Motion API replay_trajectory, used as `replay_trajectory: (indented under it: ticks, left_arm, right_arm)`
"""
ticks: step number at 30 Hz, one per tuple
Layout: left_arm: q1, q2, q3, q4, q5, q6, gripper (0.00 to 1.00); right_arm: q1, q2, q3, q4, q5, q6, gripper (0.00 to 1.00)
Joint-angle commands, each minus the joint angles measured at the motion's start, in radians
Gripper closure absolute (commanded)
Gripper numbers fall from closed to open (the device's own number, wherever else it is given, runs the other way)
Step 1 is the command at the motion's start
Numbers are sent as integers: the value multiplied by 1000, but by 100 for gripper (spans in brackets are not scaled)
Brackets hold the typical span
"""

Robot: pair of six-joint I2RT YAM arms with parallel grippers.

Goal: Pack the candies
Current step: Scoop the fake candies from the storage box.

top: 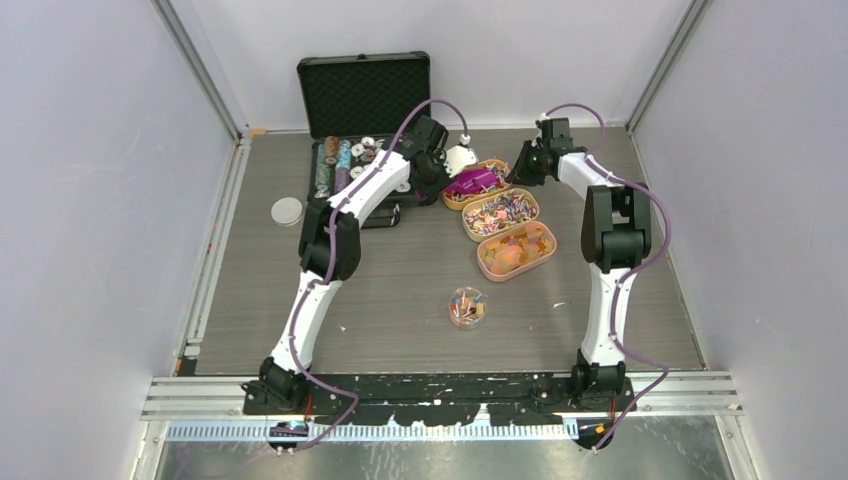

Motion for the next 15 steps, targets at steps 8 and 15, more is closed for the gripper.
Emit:
replay_trajectory:
  ticks: [8, 15]
  left_arm:
    - [-3, -45, -72, 148, 24, -8, 100]
    - [-3, -78, -94, 143, 13, 7, 100]
  right_arm:
    - [4, -9, 25, 90, -45, 74, 79]
    - [-10, -31, 28, 111, -48, 113, 79]
